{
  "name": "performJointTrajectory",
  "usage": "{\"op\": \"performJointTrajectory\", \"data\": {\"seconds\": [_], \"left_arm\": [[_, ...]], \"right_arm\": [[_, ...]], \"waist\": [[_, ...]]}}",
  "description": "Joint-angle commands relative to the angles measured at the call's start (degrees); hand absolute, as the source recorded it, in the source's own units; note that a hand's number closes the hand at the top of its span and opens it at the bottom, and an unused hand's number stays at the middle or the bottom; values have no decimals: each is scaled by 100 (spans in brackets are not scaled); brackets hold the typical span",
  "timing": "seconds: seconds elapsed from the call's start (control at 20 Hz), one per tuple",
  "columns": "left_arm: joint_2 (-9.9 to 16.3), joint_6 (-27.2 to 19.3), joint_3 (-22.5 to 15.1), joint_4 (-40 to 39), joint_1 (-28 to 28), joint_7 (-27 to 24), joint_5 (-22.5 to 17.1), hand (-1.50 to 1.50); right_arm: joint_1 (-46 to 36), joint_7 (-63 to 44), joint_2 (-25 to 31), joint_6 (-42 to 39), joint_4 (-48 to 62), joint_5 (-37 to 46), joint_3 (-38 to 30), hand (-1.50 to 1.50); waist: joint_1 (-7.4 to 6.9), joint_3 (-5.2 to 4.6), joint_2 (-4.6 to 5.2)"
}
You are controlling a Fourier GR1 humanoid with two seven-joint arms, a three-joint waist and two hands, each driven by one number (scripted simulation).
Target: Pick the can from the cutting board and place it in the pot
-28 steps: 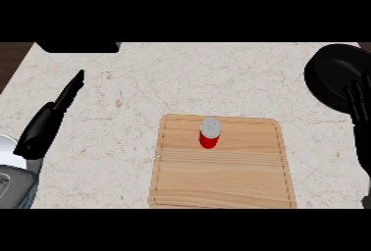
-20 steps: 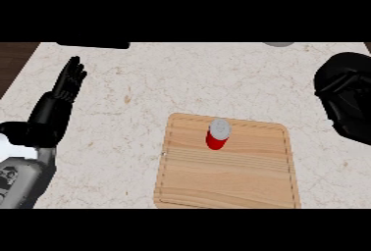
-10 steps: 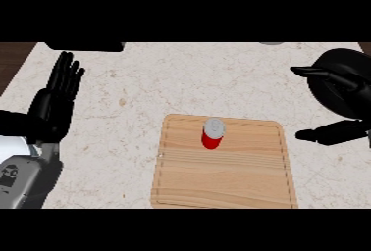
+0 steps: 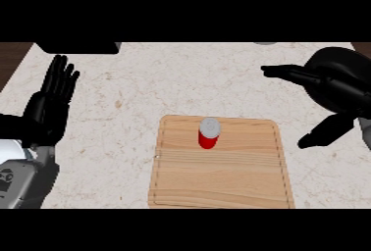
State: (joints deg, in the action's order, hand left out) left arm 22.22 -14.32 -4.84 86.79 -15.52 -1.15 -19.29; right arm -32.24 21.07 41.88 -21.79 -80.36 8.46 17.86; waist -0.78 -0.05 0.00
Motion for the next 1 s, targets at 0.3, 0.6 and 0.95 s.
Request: {"op": "performJointTrajectory", "data": {"seconds": [0.3, 0.6, 0.95], "left_arm": [[-229, -178, 48, 225, -47, 330, 272, 0], [-360, 269, 191, 39, 265, -169, 250, 0], [-609, 284, 402, -470, -235, -151, 531, 0]], "right_arm": [[-268, -2154, -1012, -542, -810, 734, 639, -150], [-373, -2606, -1637, -804, -400, 1182, 785, -150], [-225, -2119, -1982, -1042, -220, 1842, 582, -150]], "waist": [[68, 3, -11], [31, 2, 4], [66, 4, 9]]}}
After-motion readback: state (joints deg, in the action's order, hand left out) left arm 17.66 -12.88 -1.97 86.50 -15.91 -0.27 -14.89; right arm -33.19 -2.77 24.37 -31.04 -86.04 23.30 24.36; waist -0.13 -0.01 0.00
